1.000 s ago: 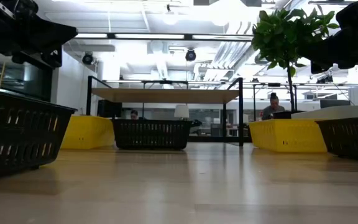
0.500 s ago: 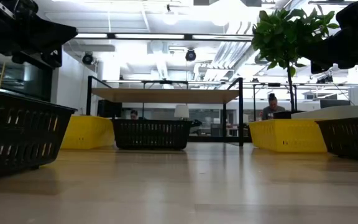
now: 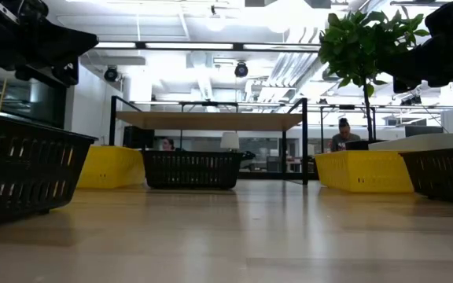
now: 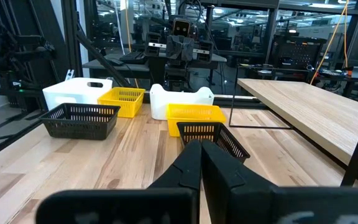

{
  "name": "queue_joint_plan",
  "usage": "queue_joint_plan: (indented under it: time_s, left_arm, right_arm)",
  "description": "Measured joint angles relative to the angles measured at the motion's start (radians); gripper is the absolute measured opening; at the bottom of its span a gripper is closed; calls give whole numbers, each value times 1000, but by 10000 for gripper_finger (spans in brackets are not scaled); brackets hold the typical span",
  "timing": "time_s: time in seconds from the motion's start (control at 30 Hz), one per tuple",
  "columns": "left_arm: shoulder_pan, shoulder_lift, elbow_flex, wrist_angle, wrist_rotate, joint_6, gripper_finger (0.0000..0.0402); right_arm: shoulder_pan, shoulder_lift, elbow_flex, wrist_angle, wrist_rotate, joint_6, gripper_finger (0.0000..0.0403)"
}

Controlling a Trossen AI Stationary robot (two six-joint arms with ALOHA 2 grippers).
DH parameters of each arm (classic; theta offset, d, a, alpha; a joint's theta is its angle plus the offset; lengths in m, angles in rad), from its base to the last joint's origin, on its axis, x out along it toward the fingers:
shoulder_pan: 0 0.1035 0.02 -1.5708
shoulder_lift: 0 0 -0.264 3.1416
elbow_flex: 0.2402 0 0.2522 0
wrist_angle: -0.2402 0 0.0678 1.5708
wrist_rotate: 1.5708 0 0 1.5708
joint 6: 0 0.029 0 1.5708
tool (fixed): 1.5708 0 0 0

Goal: Stack baskets on shelf by color

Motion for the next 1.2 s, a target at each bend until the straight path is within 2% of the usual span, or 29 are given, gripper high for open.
queue_joint_plan:
  time_s: [0.9, 1.0, 1.2]
  left_arm:
    - [0, 0, 0, 0, 0, 0, 0]
    - [0, 0, 0, 0, 0, 0, 0]
    - [0, 0, 0, 0, 0, 0, 0]
  right_arm:
    - [0, 0, 0, 7, 2, -9, 0]
    - [0, 0, 0, 128, 7, -48, 0]
    - [0, 0, 0, 475, 6, -15, 0]
